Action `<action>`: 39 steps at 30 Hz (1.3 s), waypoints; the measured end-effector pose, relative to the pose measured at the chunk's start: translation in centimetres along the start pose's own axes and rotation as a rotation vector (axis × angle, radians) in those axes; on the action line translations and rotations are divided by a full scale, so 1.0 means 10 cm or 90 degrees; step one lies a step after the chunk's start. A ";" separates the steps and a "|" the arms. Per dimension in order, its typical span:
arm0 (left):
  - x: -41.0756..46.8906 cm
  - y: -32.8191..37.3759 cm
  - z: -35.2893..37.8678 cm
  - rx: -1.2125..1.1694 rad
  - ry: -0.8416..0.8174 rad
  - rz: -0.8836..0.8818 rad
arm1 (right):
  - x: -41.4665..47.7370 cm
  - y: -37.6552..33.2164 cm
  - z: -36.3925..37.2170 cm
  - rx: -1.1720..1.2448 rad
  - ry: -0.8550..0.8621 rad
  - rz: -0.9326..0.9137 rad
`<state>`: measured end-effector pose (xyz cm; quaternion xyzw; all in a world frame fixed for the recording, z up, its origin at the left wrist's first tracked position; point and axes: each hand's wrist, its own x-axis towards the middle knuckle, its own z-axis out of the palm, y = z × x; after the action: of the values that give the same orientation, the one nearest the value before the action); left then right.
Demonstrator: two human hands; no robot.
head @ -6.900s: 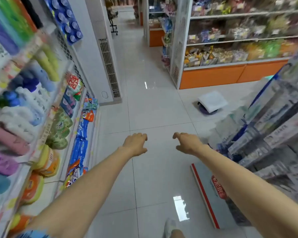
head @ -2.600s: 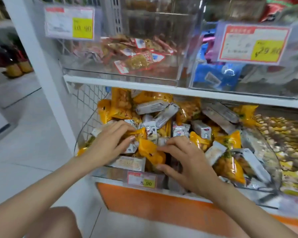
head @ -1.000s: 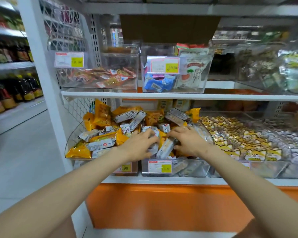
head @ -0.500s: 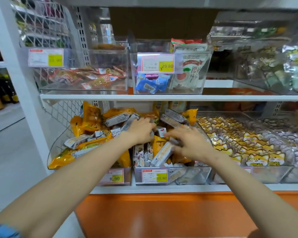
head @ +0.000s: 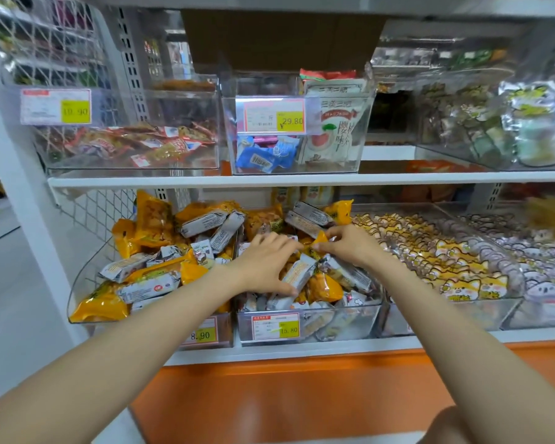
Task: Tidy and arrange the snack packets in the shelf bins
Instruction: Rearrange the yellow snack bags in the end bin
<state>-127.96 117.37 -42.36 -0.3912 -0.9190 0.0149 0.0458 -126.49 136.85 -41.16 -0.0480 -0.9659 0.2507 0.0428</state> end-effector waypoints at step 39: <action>0.16 0.01 -0.11 -0.390 0.277 -0.134 | -0.25 0.17 -0.24 0.772 0.420 -0.002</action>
<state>-128.90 118.54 -41.16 -0.2843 -0.8848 -0.3486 0.1220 -123.67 139.21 -40.08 -0.0882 -0.5918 0.7187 0.3542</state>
